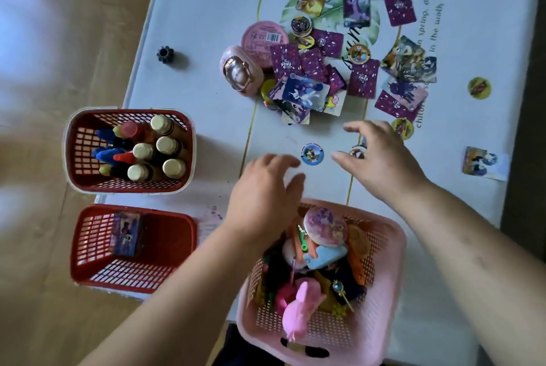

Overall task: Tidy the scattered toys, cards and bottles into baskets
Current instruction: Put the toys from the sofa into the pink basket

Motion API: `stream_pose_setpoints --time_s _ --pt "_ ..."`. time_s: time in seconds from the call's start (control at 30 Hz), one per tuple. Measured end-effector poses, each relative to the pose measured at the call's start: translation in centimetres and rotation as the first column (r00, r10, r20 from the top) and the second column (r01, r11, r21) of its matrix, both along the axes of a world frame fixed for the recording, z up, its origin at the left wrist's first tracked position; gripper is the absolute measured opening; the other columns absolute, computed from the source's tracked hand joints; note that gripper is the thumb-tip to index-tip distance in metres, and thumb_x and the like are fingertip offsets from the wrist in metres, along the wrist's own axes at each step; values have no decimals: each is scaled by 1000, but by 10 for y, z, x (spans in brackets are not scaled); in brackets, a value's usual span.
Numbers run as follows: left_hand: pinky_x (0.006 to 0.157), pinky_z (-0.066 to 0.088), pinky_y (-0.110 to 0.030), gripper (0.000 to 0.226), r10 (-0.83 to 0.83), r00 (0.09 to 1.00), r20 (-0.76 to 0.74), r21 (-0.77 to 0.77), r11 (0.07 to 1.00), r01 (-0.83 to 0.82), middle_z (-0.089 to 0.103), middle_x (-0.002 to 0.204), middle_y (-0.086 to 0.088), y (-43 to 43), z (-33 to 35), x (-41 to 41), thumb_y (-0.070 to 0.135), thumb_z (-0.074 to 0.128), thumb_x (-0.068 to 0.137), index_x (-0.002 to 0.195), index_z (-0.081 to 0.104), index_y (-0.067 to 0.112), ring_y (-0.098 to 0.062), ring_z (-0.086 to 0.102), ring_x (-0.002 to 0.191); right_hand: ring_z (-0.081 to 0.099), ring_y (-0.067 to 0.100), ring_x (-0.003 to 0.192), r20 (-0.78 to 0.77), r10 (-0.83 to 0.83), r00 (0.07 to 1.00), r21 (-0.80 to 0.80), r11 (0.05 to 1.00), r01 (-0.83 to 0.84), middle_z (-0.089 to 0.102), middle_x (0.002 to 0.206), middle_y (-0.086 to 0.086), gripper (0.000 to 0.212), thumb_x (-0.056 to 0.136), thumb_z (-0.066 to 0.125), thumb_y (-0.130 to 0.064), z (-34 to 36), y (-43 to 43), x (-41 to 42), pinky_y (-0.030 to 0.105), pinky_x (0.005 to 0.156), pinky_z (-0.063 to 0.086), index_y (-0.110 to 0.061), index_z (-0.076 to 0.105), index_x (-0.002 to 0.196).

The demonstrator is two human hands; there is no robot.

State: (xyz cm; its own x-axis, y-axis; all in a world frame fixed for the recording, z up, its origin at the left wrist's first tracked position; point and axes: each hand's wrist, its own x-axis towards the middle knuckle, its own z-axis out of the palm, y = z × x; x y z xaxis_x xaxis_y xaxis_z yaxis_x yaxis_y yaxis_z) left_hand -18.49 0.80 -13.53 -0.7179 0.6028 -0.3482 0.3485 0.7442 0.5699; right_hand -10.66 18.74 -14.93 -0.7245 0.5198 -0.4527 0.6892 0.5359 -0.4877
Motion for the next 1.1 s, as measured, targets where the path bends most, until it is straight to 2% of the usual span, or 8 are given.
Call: stream_pose_setpoints --time_s 0.23,0.33,0.43,0.53,0.67,0.83,0.97,1.1 --pt "99 36 -35 47 243 966 92 -119 965 -232 46 136 -11 36 -35 -88 21 52 95 140 40 17 -30 46 125 10 37 143 119 183 976 191 960 -204 6 158 12 121 60 73 -68 -37 3 -108 49 115 19 -23 8 151" --pt "102 34 -35 51 247 962 118 -103 966 -236 42 137 -11 42 -44 -98 22 54 94 142 38 17 -32 44 126 -10 38 145 205 243 948 193 939 -283 -13 160 8 136 53 70 -79 -54 6 -147 63 113 11 -29 -11 151" --pt "104 32 -35 54 250 958 140 -96 966 -238 41 135 -10 47 -56 -103 20 53 93 144 36 20 -31 41 126 -19 37 144 270 267 925 197 925 -325 -16 159 7 142 50 71 -79 -70 17 -173 68 110 6 -31 -20 148" --pt "107 29 -35 52 300 942 154 -105 952 -286 39 136 -10 48 -67 -109 17 53 90 140 38 18 -31 37 129 -7 36 145 230 287 930 239 910 -339 7 157 4 124 58 77 -65 -86 21 -167 65 112 11 -34 0 150" --pt "108 26 -35 48 352 930 103 -96 934 -343 35 140 -10 48 -75 -112 21 55 92 137 39 14 -30 32 132 19 39 138 3 391 920 388 848 -361 35 141 5 80 67 71 -47 -98 9 -110 55 111 25 -30 39 139" --pt "109 23 -33 51 284 959 -18 -7 959 -284 30 148 -7 53 -80 -106 14 54 88 137 43 18 -28 27 134 26 39 139 -51 506 861 408 797 -445 36 149 4 46 70 69 -40 -106 2 -34 60 105 31 -29 62 114" --pt "104 32 -37 49 89 986 -140 87 993 -77 47 132 -15 57 -87 -93 10 59 79 128 56 11 -38 43 120 30 35 139 -122 542 832 310 817 -487 49 141 3 33 80 56 -51 -104 11 -4 58 108 29 -26 71 96" --pt "113 28 -51 61 -227 965 -132 -117 970 213 33 152 -15 60 -105 -86 23 67 83 141 47 20 -41 26 138 45 31 125 -307 329 893 309 922 -234 60 124 10 29 90 53 -35 -94 20 -8 47 106 36 -11 68 95"
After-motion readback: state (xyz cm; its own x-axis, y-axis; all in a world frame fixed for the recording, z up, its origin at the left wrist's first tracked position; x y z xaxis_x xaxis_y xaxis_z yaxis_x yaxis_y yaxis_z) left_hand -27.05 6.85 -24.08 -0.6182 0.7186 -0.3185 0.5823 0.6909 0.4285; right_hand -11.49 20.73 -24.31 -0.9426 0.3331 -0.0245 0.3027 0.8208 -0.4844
